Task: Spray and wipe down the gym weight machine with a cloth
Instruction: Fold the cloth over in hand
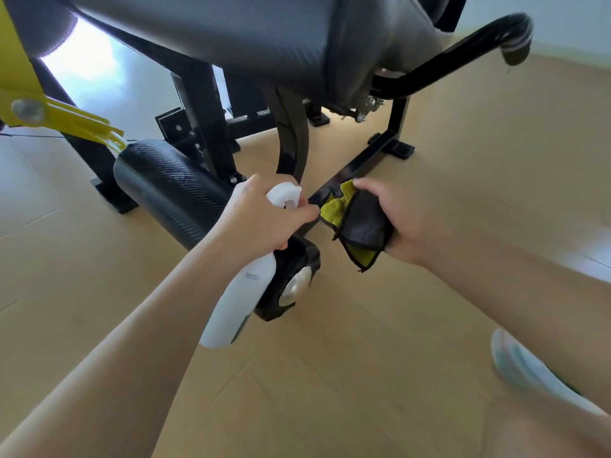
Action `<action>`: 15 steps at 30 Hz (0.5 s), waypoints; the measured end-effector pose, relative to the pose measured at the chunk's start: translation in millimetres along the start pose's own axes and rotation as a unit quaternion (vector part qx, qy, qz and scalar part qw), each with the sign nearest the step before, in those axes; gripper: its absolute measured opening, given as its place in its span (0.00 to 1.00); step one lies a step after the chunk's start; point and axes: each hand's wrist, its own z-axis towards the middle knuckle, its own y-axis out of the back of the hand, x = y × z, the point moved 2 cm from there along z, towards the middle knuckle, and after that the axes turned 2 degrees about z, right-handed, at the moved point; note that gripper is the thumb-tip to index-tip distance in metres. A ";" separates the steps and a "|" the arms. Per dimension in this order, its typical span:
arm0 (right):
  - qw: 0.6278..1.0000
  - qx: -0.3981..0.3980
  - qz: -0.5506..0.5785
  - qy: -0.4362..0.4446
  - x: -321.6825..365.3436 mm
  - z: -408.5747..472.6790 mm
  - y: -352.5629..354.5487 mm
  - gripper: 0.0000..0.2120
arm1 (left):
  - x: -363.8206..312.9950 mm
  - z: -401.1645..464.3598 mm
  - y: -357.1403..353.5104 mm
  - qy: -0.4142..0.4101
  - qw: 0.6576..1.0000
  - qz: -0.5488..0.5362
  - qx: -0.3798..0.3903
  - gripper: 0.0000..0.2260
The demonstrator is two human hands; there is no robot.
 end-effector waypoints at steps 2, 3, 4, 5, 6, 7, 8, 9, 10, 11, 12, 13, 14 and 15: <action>1.000 0.005 0.021 0.005 4.7 -7.9 10.6 0.11 | -13.8 -5.1 -7.3 -0.013 1.000 0.016 0.004 0.07; 1.000 0.007 0.029 0.007 7.2 -11.2 14.9 0.13 | -19.9 -8.1 -9.0 -0.018 1.000 0.021 0.009 0.06; 0.999 0.007 0.031 0.007 8.8 -13.5 21.5 0.14 | -27.0 -11.1 -11.3 -0.023 0.999 0.022 0.019 0.06; 1.000 0.012 0.027 0.007 10.1 -15.8 29.5 0.12 | -35.5 -14.0 -14.8 -0.029 0.999 0.016 0.032 0.06; 1.000 0.019 0.019 0.012 12.1 -19.5 37.8 0.09 | -44.5 -15.4 -19.7 -0.032 0.998 0.008 0.044 0.06; 0.999 0.025 0.014 0.017 13.2 -22.6 43.5 0.05 | -51.8 -15.8 -23.9 -0.032 0.998 -0.001 0.052 0.07; 0.999 0.023 0.017 0.024 14.7 -25.8 51.8 0.03 | -60.0 -14.5 -31.2 -0.027 0.998 -0.011 0.060 0.08; 0.999 0.019 0.024 0.036 16.3 -28.3 58.0 0.02 | -65.8 -11.4 -38.9 -0.016 0.997 -0.026 0.070 0.10; 0.998 0.010 0.039 0.051 18.2 -31.4 66.8 0.02 | -72.0 -7.5 -50.5 -0.003 0.996 -0.043 0.083 0.14; 0.996 0.001 0.058 0.064 20.2 -34.1 76.1 0.03 | -77.5 -4.0 -63.1 0.013 0.994 -0.058 0.094 0.17; 0.995 -0.007 0.071 0.074 22.2 -36.7 85.0 0.03 | -81.8 -1.8 -75.6 0.027 0.992 -0.070 0.101 0.21; 0.993 -0.014 0.079 0.083 24.2 -39.0 93.1 0.04 | -85.2 -0.2 -87.4 0.034 0.991 -0.079 0.104 0.24; 0.991 -0.018 0.091 0.091 26.0 -42.7 105.6 0.05 | -90.2 2.9 -103.8 0.027 0.990 -0.083 0.108 0.23; 0.990 -0.015 0.101 0.097 27.3 -45.0 112.5 0.06 | -92.9 4.9 -115.6 0.012 0.991 -0.088 0.100 0.20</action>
